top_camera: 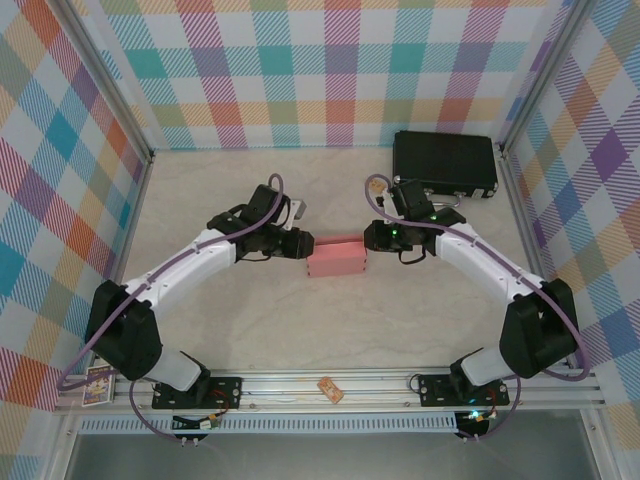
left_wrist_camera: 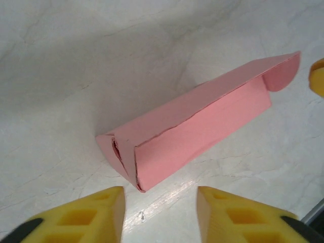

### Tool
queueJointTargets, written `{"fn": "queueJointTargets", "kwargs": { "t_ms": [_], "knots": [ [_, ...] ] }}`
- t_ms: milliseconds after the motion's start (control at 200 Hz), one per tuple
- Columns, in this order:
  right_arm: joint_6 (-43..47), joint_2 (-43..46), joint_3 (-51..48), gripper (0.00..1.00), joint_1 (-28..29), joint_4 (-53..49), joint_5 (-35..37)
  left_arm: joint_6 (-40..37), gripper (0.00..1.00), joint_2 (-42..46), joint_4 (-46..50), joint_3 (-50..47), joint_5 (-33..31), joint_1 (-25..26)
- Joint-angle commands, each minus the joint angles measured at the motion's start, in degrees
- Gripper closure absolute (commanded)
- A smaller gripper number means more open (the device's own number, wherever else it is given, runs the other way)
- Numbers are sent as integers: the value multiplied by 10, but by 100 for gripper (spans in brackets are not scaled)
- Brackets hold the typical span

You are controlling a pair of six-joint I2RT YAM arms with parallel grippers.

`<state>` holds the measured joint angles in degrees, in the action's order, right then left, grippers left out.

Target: Fold the paper box

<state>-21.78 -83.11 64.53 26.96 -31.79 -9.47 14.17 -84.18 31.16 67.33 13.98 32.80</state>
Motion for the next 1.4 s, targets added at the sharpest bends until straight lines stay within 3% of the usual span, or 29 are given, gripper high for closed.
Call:
{"fn": "queueJointTargets", "kwargs": {
  "t_ms": [0,125,255,390,535,635,895,1394],
  "knots": [
    [-1,16,6,75,-6,14,-9,0,52,22,-13,4,-8,6],
    [-7,10,19,70,-12,10,-10,35,45,21,-13,10,-46,1],
    [-11,0,33,62,-15,13,-19,72,31,8,-28,17,-40,-5],
    [-13,-17,50,58,-15,6,-21,98,30,-10,-37,29,-26,-6],
    [-16,-28,60,53,-15,-2,-13,109,26,-21,-26,38,-56,-6],
    [-14,-34,62,53,-15,-8,-8,100,26,-30,-5,51,-66,-6],
    [-8,-52,62,53,-15,-12,-33,75,27,-47,9,49,-8,-6],
    [-9,-64,59,53,-15,-9,-46,92,33,-63,3,42,17,-6]
  ]
}}
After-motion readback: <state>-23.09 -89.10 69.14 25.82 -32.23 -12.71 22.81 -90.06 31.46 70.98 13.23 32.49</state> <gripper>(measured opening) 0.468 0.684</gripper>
